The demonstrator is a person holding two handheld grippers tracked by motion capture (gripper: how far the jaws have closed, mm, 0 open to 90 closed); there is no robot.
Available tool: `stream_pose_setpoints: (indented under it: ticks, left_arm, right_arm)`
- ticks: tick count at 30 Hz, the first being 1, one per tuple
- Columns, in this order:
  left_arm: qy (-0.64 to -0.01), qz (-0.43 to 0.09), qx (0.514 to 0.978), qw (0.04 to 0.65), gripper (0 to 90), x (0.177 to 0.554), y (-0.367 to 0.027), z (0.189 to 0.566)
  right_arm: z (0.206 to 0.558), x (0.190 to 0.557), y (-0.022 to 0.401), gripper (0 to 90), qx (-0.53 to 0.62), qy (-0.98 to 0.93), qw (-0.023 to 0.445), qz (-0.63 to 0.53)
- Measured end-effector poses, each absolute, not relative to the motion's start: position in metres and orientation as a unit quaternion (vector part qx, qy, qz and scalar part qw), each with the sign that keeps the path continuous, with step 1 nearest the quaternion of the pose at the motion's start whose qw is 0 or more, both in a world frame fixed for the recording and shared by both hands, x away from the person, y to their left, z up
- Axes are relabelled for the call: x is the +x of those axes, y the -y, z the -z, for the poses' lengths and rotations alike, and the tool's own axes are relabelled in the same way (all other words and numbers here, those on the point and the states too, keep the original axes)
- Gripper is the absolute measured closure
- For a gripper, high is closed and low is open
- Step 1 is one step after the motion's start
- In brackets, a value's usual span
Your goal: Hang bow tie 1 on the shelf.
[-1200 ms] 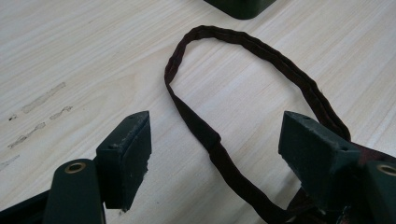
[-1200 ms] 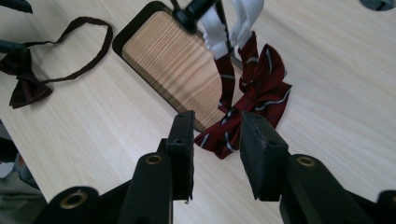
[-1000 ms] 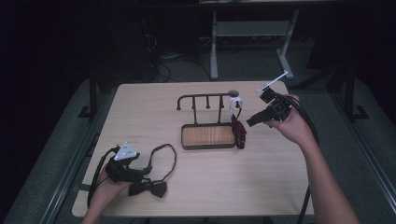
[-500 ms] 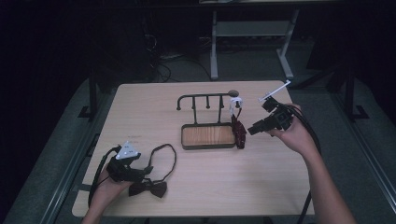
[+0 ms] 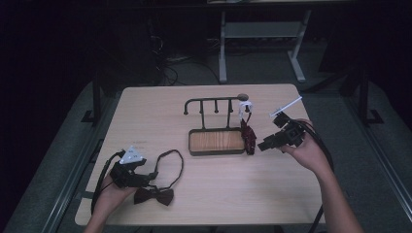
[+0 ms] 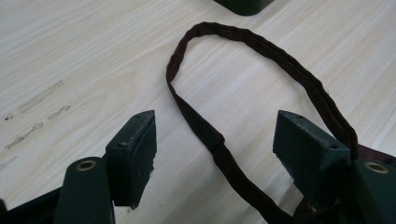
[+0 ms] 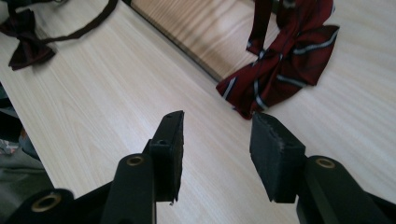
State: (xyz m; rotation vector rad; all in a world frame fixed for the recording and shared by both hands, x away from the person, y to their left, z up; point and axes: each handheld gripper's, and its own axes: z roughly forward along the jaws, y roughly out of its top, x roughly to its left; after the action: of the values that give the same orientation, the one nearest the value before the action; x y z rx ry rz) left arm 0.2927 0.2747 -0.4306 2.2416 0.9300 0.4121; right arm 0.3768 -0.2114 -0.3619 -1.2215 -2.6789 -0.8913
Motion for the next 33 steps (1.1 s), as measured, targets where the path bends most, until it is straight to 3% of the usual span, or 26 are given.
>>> stream_pose_setpoints:
  ticks: [16, 33]
  left_arm:
    - [-0.338, -0.158, 0.876, 0.305, 35.2, 0.321, -0.261, 0.411]
    - [-0.344, -0.114, 0.894, 0.264, 36.8, 0.355, -0.245, 0.410]
  right_arm:
    - [0.382, 0.349, 0.224, 51.7, -0.397, 0.869, 0.035, 0.294]
    - [0.398, 0.333, 0.237, 49.9, -0.405, 0.863, 0.041, 0.300]
